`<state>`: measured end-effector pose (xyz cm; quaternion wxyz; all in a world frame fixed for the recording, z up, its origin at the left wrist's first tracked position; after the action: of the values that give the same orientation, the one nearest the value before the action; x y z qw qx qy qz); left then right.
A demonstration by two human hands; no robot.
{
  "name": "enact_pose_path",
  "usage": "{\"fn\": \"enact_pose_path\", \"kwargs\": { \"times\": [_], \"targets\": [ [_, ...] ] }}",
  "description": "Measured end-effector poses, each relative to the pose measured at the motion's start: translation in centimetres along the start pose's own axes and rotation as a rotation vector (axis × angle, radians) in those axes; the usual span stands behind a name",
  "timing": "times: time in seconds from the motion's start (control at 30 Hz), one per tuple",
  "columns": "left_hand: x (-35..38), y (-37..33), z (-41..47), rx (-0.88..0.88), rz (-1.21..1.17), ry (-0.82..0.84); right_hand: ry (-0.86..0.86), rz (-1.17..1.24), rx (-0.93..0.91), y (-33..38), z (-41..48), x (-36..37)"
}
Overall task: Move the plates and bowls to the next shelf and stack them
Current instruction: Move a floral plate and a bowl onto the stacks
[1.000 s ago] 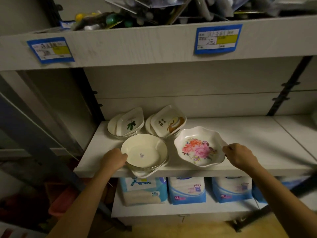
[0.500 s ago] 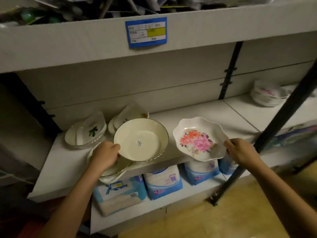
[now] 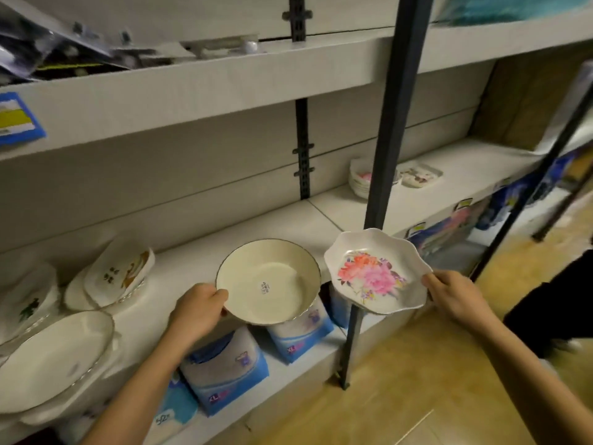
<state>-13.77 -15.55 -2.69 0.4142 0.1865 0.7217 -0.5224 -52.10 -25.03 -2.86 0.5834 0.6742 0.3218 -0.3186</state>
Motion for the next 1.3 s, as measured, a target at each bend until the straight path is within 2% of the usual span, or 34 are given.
{"fn": "enact_pose_path", "kwargs": {
  "times": [0.33, 0.67, 0.97, 1.17, 1.3],
  "targets": [
    [11.4, -12.5, -0.3, 0.027, -0.07, 0.075, -0.049, 0.025, 0.103, -12.9, 6.5, -9.0],
    [20.0, -23.2, 2.6, 0.116, -0.034, 0.162, -0.076, 0.068, 0.213, -20.1, 12.4, -15.4],
    [23.7, -30.9, 10.7, 0.176, -0.057, 0.125, -0.125, 0.038, 0.27, -21.0, 22.7, -19.5],
    [25.1, -32.8, 15.7, 0.14, -0.019, 0.102, -0.138, 0.079, 0.204, -19.0, 29.4, -20.8],
    [25.0, -32.4, 16.9, 0.07, -0.025, 0.089, -0.072, 0.102, 0.138, -16.8, 33.8, -19.5]
  ]
}}
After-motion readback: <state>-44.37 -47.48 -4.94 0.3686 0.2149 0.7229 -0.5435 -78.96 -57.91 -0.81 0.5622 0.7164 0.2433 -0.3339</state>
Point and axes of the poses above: each hand's wrist, its own z-axis towards the middle knuckle, its own x-axis out of the palm, y = z × x, the point moved 7 cm from there along z, towards the middle knuckle, and after that the axes turned 5 degrees about x, right-handed, at the moved point
